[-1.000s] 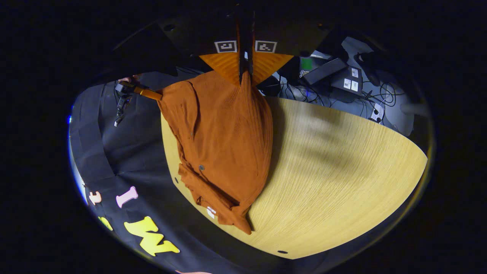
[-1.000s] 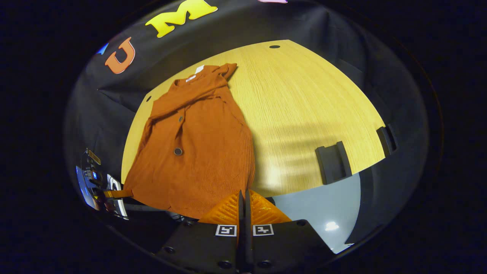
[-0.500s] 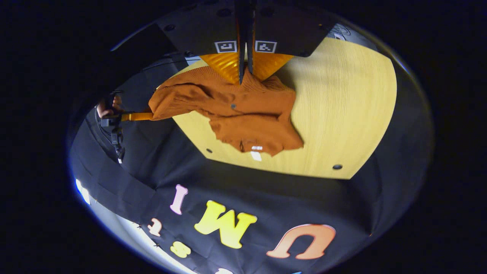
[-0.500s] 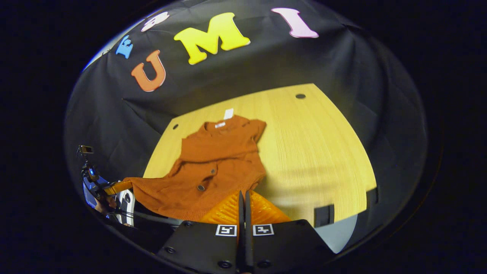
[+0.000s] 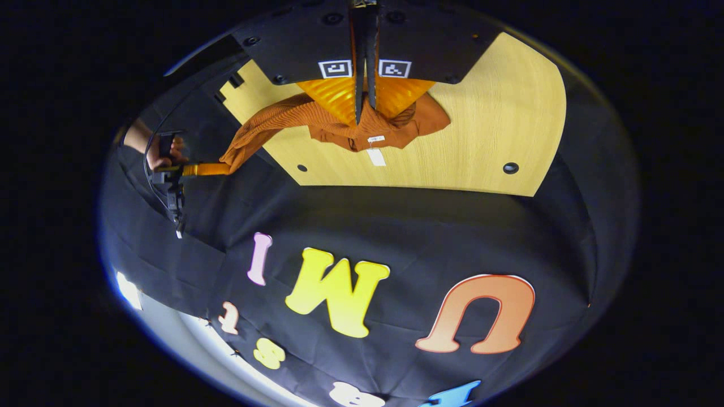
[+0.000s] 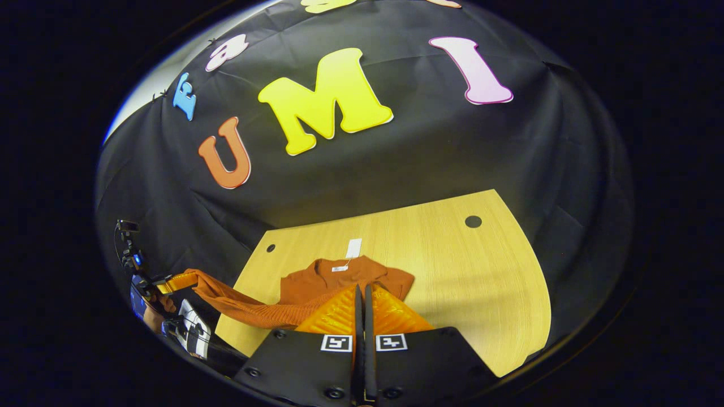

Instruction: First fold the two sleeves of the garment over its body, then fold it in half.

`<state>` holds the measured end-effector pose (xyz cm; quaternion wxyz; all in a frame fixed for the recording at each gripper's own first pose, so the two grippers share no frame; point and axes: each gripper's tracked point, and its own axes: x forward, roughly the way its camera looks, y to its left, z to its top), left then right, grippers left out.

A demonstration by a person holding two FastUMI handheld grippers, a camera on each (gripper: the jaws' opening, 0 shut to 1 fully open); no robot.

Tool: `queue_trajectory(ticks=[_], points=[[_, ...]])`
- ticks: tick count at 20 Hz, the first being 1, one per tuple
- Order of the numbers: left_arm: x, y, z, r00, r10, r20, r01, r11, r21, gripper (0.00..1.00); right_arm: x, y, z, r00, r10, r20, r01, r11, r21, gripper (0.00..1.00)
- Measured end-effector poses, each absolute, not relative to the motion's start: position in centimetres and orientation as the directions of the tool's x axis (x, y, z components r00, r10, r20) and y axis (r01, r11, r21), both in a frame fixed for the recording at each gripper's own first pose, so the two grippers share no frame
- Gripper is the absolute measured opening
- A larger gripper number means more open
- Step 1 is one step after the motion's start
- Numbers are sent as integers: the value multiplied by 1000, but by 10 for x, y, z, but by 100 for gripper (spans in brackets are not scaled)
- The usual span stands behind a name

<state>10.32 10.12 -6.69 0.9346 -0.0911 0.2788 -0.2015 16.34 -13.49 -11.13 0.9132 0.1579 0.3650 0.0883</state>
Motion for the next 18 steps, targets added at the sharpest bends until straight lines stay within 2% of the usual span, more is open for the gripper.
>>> queue_trajectory(ticks=[6, 9, 11, 12, 13, 14, 15, 17, 18], points=[[223, 119, -158, 683, -358, -637, 189, 929, -319, 3, 273, -134, -198, 651, 303, -696, 9, 914, 406, 0], [250, 122, -211, 606, -351, -714, 136, 930, -342, 3, 307, -133, -261, 595, 294, -748, 50, 915, 399, 1], [270, 133, -248, 576, -300, -760, 97, 949, -301, 5, 327, -133, -309, 555, 276, -784, 51, 930, 363, 1], [282, 138, -265, 572, -269, -775, 70, 957, -280, 7, 337, -132, -327, 542, 264, -798, 47, 938, 342, 1], [289, 140, -281, 563, -252, -787, 45, 960, -275, 17, 347, -132, -340, 536, 252, -806, 41, 946, 323, 1], [293, 137, -294, 549, -251, -797, 32, 959, -281, 10, 354, -132, -349, 533, 240, -811, 37, 952, 305, 0], [297, 134, -308, 534, -249, -808, 25, 960, -279, 11, 361, -133, -359, 530, 235, -815, 34, 954, 297, 0], [298, 132, -327, 504, -242, -829, 12, 962, -273, 19, 367, -135, -383, 512, 224, -829, 29, 960, 277, 1], [298, 129, -331, 493, -237, -837, 5, 963, -270, 29, 366, -135, -392, 500, 218, -838, 32, 963, 269, 1]])
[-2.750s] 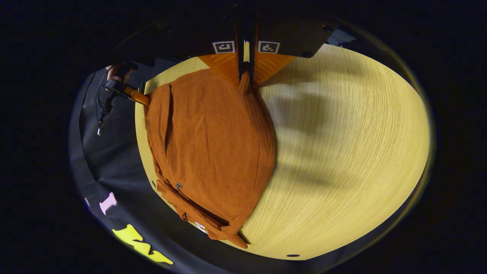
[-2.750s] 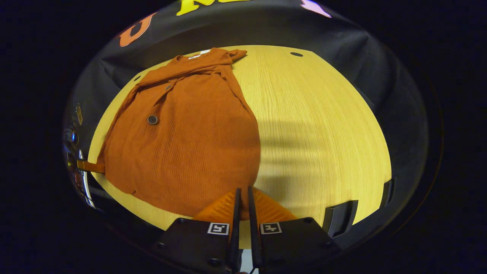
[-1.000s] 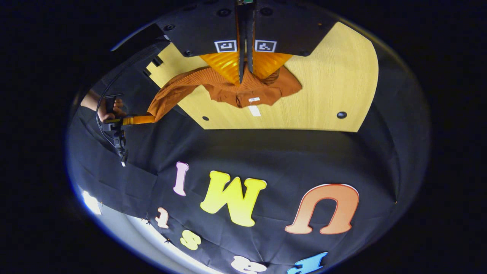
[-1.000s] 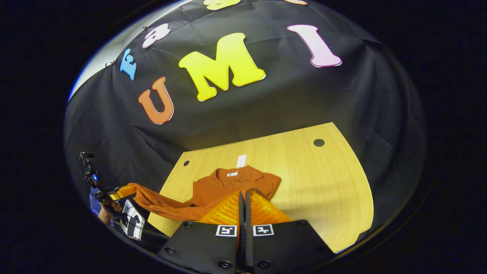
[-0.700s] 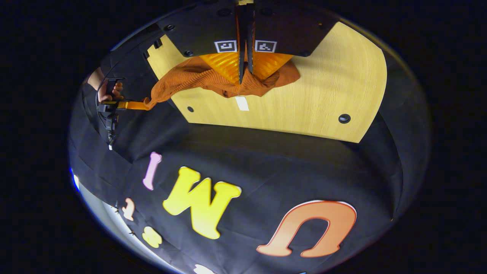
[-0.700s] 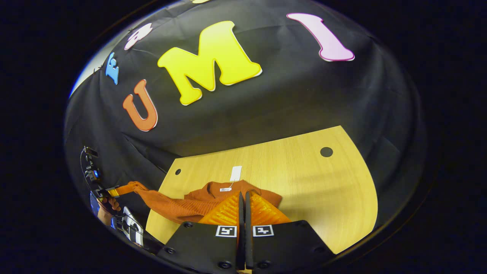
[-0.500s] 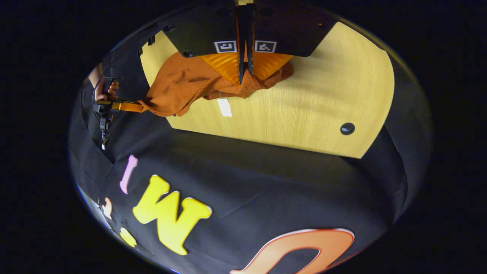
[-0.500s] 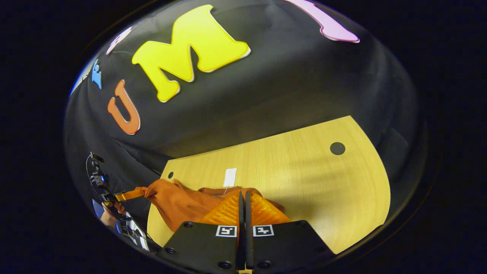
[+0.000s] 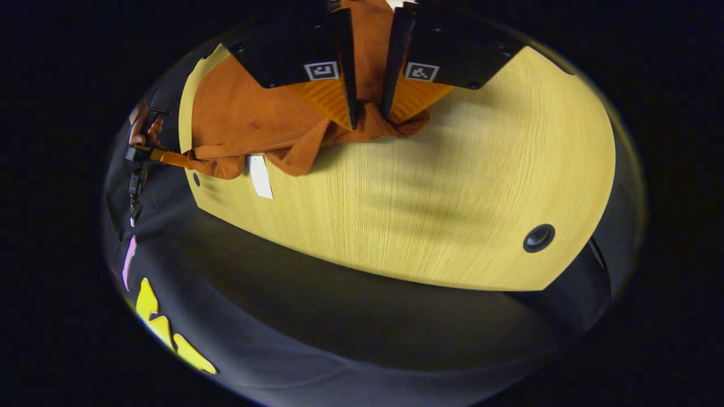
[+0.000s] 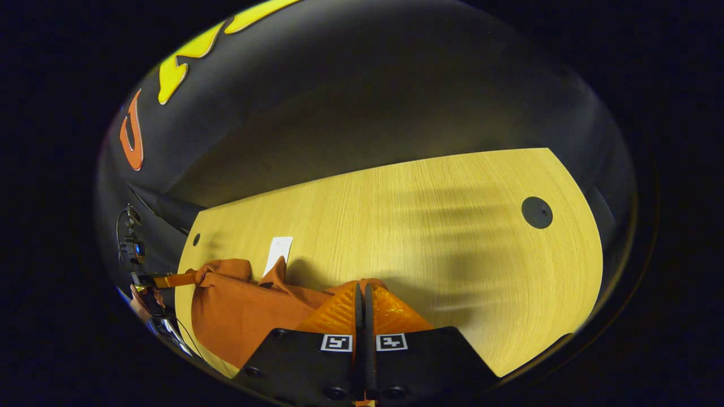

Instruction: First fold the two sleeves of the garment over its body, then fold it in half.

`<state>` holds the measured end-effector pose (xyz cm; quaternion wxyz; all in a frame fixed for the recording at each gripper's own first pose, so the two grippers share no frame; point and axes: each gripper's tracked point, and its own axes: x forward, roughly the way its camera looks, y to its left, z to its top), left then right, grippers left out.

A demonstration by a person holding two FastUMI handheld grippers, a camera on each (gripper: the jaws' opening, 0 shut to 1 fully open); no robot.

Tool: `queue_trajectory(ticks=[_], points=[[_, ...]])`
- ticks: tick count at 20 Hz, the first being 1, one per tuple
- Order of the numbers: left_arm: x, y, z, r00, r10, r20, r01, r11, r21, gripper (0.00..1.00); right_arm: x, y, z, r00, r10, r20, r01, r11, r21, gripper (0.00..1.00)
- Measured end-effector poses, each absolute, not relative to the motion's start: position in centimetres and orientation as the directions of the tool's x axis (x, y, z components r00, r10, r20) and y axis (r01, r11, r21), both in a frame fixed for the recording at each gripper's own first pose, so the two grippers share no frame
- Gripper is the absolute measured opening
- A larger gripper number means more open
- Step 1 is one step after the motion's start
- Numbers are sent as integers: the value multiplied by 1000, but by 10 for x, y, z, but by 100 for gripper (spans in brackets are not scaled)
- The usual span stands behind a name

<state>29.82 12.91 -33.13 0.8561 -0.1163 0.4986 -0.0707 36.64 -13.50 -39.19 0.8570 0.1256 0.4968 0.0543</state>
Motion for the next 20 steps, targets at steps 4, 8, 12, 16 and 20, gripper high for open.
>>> queue_trajectory(ticks=[4, 8, 12, 16, 20], points=[[302, 122, -336, 504, -220, -835, -2, 967, -256, 51, 362, -133, -396, 478, 202, -854, 29, 969, 246, 2], [305, 142, -331, 526, -179, -831, -22, 974, -224, 81, 362, -144, -396, 486, 179, -855, 30, 975, 222, 23], [302, 164, -308, 572, -152, -806, -43, 976, -215, 83, 364, -158, -386, 543, 166, -823, 42, 974, 224, 58], [299, 175, -264, 659, -104, -745, -90, 972, -215, 94, 357, -164, -344, 626, 116, -771, 47, 982, 185, 70], [280, 162, -192, 781, -60, -622, -114, 965, -235, 85, 328, -159, -278, 729, 86, -679, 16, 990, 143, 84]])
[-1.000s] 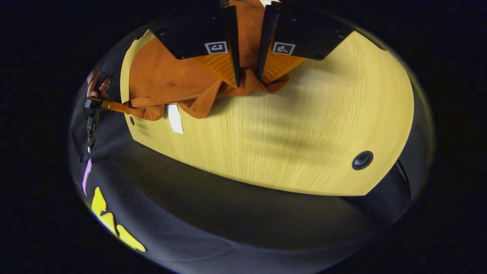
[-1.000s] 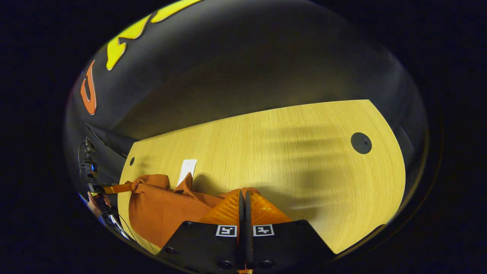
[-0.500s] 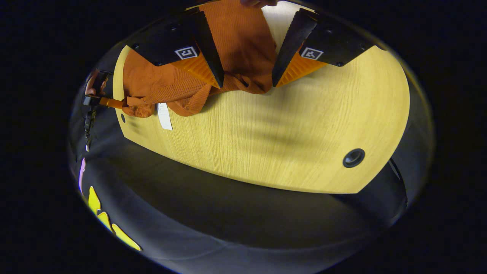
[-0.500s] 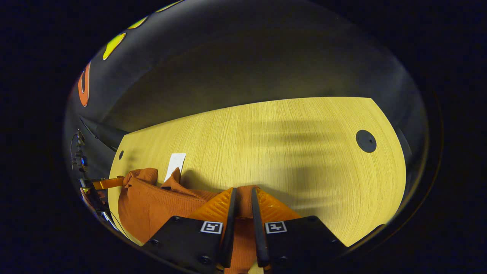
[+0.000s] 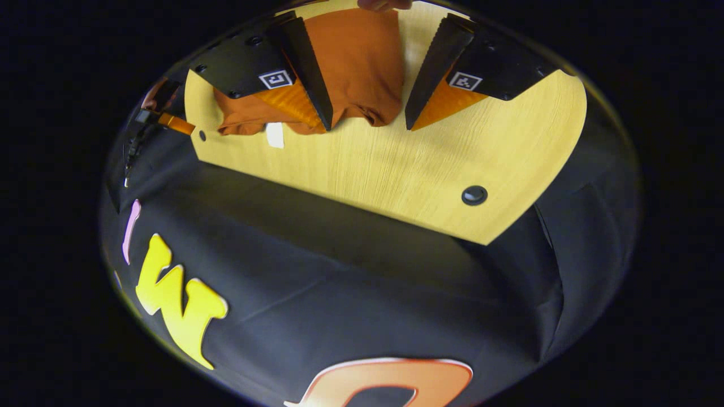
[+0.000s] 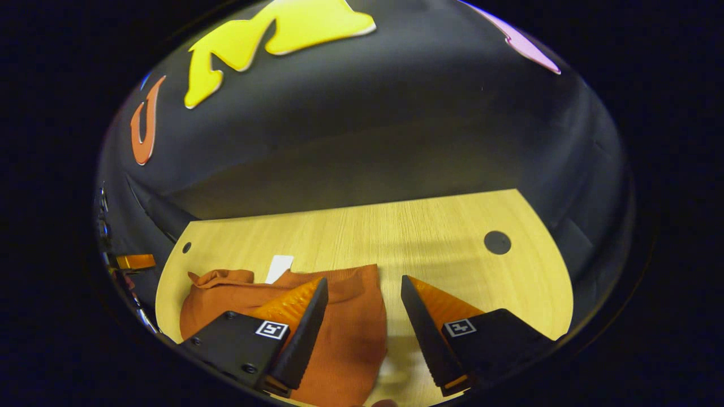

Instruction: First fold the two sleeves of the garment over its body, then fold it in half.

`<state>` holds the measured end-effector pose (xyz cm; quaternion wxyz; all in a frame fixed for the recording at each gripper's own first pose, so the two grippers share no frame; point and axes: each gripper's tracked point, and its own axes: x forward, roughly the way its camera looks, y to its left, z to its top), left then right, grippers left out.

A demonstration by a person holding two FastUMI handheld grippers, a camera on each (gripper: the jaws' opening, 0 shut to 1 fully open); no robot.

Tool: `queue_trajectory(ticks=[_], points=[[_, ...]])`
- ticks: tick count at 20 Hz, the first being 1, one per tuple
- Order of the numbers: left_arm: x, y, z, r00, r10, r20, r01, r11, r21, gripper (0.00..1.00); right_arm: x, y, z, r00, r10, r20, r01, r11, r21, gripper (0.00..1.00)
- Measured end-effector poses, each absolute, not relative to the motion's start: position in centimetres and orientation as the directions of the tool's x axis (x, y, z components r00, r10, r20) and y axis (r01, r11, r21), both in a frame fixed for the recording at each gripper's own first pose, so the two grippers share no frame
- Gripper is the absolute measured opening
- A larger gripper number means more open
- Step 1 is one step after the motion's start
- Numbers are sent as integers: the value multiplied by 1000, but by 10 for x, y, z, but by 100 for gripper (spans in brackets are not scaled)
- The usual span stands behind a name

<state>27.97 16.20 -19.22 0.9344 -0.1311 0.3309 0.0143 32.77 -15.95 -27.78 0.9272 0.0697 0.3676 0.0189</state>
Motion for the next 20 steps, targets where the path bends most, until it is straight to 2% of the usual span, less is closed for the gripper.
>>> queue_trajectory(ticks=[3, 5, 7, 10, 11, 12, 13, 15, 16, 17, 18, 19, 20], points=[[250, 149, -127, 877, -39, -478, -62, 979, -194, 86, 291, -147, -212, 815, 65, -576, 0, 994, 112, 88], [219, 133, -83, 925, -48, -377, -13, 987, -158, 86, 253, -137, -164, 866, 54, -497, 1, 994, 109, 85], [179, 119, -43, 960, -42, -277, 8, 992, -123, 86, 209, -123, -114, 911, 37, -412, 10, 994, 112, 87], [116, 101, 5, 990, -44, -137, 35, 997, -70, 91, 127, -102, -47, 960, 10, -280, 20, 994, 104, 88], [94, 96, 16, 993, -47, -111, 42, 998, -49, 92, 101, -93, -28, 974, 9, -225, 14, 995, 100, 88], [72, 92, 25, 995, -44, -92, 41, 999, -29, 82, 72, -86, -13, 981, -2, -195, 20, 996, 92, 87], [46, 92, 34, 996, -34, -79, 33, 999, -10, 93, 45, -79, -2, 986, -7, -168, 21, 996, 81, 88], [-9, 84, 27, 999, -11, -32, 11, 1000, -3, 94, 2, -66, 12, 991, -9, -133, 19, 998, 68, 89], [-30, 77, 32, 1000, -8, -10, 8, 1000, -6, 86, -17, -61, 19, 994, -8, -112, 14, 998, 58, 89], [-47, 76, 39, 1000, -4, 7, 4, 1000, -3, 86, -33, -58, 27, 997, -6, -76, 9, 999, 41, 91], [-60, 73, 42, 1000, -2, 21, 2, 1000, 1, 87, -45, -55, 34, 999, -6, -37, 7, 1000, 29, 91], [-72, 68, 43, 1000, -7, 30, 7, 1000, 3, 95, -58, -52, 39, 1000, -11, 0, 12, 1000, 22, 92], [-84, 61, 41, 999, -12, 37, 12, 1000, -6, 96, -69, -51, 44, 1000, -17, 25, 17, 1000, 18, 94]])
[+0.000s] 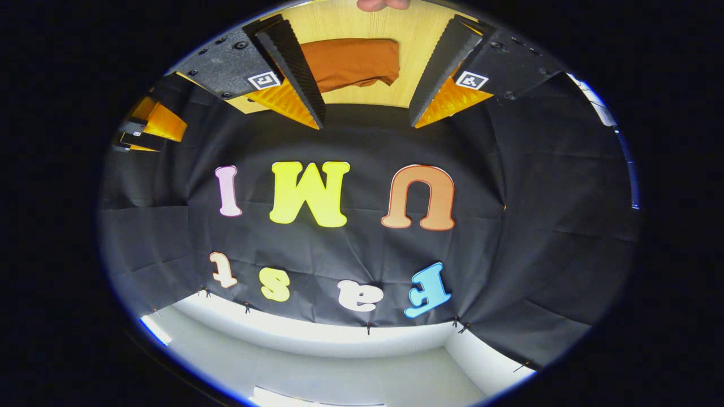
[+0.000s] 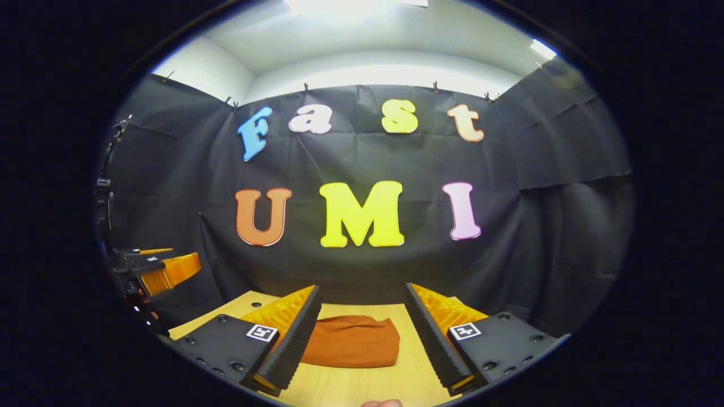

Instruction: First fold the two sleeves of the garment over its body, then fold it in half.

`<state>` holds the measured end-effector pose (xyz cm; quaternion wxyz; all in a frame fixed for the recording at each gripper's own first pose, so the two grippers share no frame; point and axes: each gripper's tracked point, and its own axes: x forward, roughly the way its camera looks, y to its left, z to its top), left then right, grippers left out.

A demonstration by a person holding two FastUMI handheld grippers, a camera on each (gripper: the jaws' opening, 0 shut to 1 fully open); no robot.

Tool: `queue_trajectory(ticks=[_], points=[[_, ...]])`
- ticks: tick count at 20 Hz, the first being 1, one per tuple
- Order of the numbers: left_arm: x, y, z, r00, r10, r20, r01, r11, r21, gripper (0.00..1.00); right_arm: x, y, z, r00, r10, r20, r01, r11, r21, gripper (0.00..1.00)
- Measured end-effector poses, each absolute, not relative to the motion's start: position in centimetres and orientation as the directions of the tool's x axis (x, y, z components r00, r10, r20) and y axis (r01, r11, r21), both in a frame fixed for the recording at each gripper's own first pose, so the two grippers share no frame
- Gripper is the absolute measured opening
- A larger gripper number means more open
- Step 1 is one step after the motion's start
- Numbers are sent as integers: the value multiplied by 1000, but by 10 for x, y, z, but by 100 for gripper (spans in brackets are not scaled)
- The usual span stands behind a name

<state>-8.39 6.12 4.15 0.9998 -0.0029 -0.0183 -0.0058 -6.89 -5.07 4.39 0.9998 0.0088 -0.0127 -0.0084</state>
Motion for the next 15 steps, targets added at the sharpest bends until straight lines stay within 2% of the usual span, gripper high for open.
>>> queue_trajectory(ticks=[4, 6, 9, 15], points=[[-122, 36, 61, 981, -21, 190, 21, 1000, 6, 96, -105, -49, 36, 998, -43, 43, 41, 999, 32, 95], [-141, 22, 61, 970, -44, 238, 40, 999, 21, 96, -118, -46, 23, 999, -37, 14, 37, 999, 9, 93], [-151, 10, 52, 972, -36, 232, 30, 999, 30, 96, -128, -47, 25, 999, -49, 23, 49, 999, 4, 95], [-152, 5, 21, 989, -31, 142, 26, 999, 39, 96, -130, -36, 13, 998, -49, 25, 49, 999, -3, 94]])
